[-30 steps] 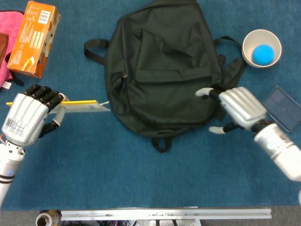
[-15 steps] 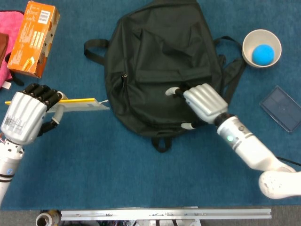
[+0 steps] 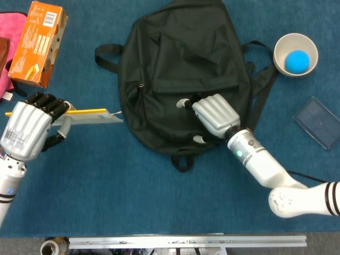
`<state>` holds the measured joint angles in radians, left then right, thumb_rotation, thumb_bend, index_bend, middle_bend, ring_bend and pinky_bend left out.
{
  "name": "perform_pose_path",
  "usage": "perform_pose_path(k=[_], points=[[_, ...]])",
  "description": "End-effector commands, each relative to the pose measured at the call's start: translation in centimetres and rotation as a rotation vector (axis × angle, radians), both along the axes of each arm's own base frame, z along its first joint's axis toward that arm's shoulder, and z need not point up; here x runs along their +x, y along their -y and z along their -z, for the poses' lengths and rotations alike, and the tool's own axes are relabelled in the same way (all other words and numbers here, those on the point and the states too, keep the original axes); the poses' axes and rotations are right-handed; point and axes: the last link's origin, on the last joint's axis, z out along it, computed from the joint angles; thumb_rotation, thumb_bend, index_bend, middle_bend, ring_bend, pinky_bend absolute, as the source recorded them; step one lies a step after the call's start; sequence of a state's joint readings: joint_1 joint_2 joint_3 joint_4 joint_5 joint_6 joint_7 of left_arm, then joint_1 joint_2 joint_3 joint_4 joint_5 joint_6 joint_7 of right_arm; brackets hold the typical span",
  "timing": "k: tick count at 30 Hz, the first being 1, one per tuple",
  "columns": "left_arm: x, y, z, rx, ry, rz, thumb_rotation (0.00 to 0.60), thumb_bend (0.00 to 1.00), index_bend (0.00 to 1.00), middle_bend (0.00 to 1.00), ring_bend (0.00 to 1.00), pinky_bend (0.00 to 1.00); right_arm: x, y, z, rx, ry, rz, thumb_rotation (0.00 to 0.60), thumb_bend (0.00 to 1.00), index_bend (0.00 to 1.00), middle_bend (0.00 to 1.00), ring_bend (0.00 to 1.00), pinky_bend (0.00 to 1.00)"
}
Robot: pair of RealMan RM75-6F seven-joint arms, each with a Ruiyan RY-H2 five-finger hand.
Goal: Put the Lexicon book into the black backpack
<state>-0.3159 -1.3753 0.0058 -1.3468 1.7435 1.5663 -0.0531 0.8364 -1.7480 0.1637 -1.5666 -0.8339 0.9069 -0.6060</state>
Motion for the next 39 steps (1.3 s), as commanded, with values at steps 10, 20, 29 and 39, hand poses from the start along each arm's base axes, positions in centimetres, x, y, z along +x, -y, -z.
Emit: perform_pose_path(k=[10, 20, 29, 39], points=[[-0.1, -0.1, 0.0, -0.001, 0.004, 0.003, 0.600, 0.43, 0.75, 0.64, 0.47, 0.45, -0.2, 2.1, 0.7, -0.022, -0.028, 0.063, 0.600, 0.63, 0.38, 0.41, 0.31, 0.51], [-0.1, -0.7, -0.4, 0.001, 0.011, 0.012, 0.600, 0.43, 0.75, 0.64, 0.47, 0.45, 1.5, 3.4, 0.4, -0.094, -0.023, 0.038, 0.600, 1.00, 0.69, 0.60, 0.57, 0.80], [0.8, -1.3, -0.2, -0.028, 0.045, 0.070, 0.600, 0.42, 0.75, 0.64, 0.47, 0.45, 4.5, 5.6, -0.8, -0.227, 0.109, 0.096, 0.600, 1.00, 0.73, 0.63, 0.66, 0.90], [3.4, -2.6, 1.6, -0.104, 0.109, 0.145, 0.600, 0.42, 0.76, 0.65, 0.47, 0.45, 8.4, 7.4, -2.3, -0.306, 0.311, 0.177, 0.600, 1.00, 0.74, 0.65, 0.70, 0.91]])
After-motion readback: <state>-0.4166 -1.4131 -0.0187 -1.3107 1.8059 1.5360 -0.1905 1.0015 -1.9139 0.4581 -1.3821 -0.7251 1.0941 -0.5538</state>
